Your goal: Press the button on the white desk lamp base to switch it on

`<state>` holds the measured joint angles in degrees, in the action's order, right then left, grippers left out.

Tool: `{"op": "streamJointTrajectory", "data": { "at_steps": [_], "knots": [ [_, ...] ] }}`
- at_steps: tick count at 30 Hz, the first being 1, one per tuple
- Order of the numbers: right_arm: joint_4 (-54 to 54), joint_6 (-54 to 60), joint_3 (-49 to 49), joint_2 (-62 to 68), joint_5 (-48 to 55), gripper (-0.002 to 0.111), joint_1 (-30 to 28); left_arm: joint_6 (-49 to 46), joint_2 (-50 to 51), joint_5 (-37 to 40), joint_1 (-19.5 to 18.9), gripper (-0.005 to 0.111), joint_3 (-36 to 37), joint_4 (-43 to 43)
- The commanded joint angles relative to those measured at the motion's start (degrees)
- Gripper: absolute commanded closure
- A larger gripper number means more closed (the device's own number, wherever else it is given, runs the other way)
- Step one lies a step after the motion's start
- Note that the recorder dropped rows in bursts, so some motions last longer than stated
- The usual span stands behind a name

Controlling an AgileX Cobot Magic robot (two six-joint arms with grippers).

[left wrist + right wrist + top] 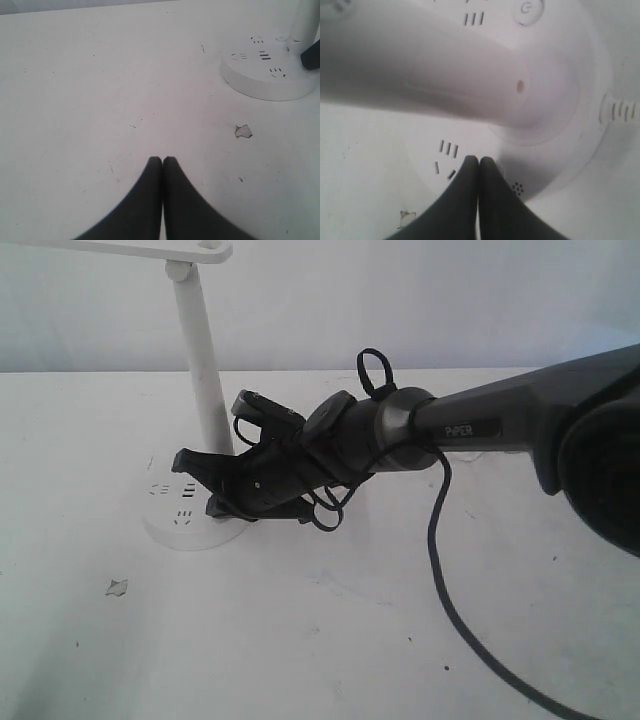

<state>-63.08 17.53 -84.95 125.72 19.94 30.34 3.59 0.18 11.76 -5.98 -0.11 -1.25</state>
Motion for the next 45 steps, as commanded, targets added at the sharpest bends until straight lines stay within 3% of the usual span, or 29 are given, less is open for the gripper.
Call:
{"op": "streamJointTrajectory", "data": {
  "at_steps": [1,31,45],
  "knots": [
    [0.2,0.4,-0.3,0.2,-0.8,0.108,0.0,0.0,-0.2,-0.2,0.5,0.107,0.1,0.0],
    [1.7,0.3,-0.2,2.7,2.5,0.108,0.0,0.0,-0.2,-0.2,0.5,0.107,0.1,0.0],
    [5.7,0.7,-0.2,-8.8,2.5,0.108,-0.1,0.0,-0.2,-0.2,0.5,0.107,0.1,0.0]
  ]
}}
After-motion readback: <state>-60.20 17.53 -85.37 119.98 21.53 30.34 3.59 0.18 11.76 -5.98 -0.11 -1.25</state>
